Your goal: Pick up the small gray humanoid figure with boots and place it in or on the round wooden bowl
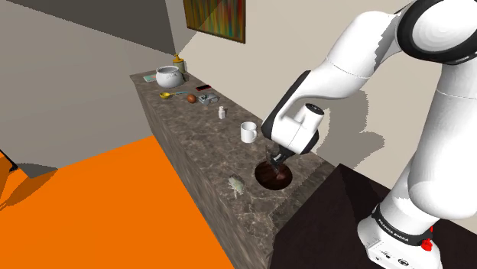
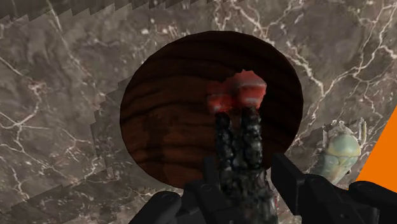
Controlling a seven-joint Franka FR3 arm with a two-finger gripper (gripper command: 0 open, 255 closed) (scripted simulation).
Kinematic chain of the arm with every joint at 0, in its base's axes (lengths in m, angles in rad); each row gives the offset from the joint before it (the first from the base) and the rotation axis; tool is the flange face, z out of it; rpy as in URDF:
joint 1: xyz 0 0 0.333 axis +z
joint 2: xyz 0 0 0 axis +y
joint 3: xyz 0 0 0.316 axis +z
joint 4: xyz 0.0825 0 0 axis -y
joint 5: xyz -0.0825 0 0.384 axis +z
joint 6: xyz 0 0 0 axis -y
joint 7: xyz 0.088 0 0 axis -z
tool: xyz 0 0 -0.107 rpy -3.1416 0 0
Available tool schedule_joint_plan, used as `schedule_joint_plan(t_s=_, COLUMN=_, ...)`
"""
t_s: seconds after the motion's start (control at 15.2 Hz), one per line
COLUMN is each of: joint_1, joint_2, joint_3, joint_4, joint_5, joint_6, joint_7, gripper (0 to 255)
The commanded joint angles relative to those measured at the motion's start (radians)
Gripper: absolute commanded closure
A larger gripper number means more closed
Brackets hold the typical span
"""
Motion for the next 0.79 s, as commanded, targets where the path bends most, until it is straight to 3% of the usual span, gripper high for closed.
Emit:
schedule_joint_plan(t_s=0.0, joint_1=-0.001, joint_2=0.001, joint_3=0.001, joint_4=0.001, joint_5=0.003, joint_6=0.000, joint_7=-0.003, gripper=255)
schedule_joint_plan(t_s=0.07, joint_1=-0.001, joint_2=0.001, joint_3=0.001, joint_4=0.001, joint_5=0.003, joint_6=0.000, joint_7=-0.003, gripper=255)
schedule_joint_plan(t_s=0.13, joint_1=-0.001, joint_2=0.001, joint_3=0.001, joint_4=0.001, joint_5=0.003, joint_6=0.000, joint_7=-0.003, gripper=0)
schedule_joint_plan(t_s=0.46, joint_1=-0.001, joint_2=0.001, joint_3=0.001, joint_4=0.001, joint_5=0.003, joint_6=0.000, joint_7=-0.003, gripper=0)
schedule_joint_plan(t_s=0.66, joint_1=0.128, joint_2=-0.186, joint_3=-0.181, joint_4=-0.168, joint_5=-0.539, joint_6=-0.051, joint_7=0.502, gripper=0)
schedule_joint_plan(t_s=0.73, joint_1=0.147, joint_2=-0.238, joint_3=-0.232, joint_4=-0.207, joint_5=-0.717, joint_6=-0.066, joint_7=0.649, gripper=0)
